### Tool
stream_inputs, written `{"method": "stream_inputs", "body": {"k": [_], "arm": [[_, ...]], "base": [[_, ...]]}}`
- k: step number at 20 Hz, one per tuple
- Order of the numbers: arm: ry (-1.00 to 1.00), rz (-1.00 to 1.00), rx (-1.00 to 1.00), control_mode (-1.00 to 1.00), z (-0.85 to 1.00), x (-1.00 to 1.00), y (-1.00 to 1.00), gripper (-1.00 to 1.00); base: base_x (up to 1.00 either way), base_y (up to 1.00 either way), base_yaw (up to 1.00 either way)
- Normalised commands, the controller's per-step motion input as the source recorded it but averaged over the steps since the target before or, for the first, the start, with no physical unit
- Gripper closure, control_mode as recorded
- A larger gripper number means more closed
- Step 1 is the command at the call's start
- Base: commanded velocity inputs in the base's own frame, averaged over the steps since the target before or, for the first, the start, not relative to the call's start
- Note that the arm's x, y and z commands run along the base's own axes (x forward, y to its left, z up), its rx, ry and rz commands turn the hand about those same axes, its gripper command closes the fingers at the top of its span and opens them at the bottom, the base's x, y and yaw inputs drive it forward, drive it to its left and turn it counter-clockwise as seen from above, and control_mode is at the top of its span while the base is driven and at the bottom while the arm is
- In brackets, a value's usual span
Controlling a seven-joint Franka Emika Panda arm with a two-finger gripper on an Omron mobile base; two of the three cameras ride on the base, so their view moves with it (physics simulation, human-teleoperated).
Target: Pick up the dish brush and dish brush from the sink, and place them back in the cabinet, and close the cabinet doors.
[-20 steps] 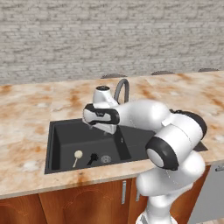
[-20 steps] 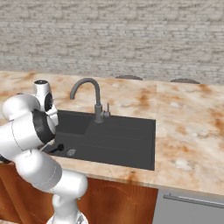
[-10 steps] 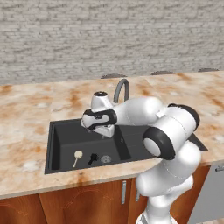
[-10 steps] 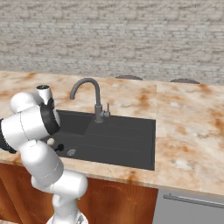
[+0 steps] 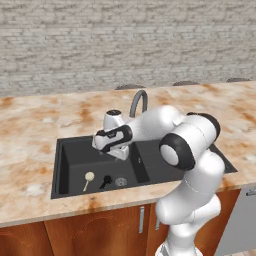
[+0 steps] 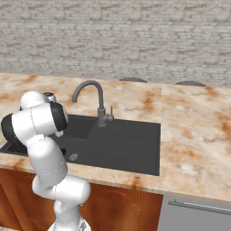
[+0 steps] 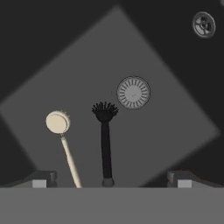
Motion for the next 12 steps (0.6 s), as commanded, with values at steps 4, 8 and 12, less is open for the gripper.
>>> {"method": "stream_inputs", "body": {"k": [4,8,12], "arm": [[0.01,0.00,0.00,-1.00,-0.33,0.11,0.06,-1.00],[0.02,0.00,0.00,-1.00,-0.28,0.07,0.09,-1.00],[0.00,0.00,0.00,-1.00,-0.22,0.12,0.08,-1.00]], "base": [[0.00,0.00,0.00],[0.00,0.00,0.00],[0.00,0.00,0.00]]}}
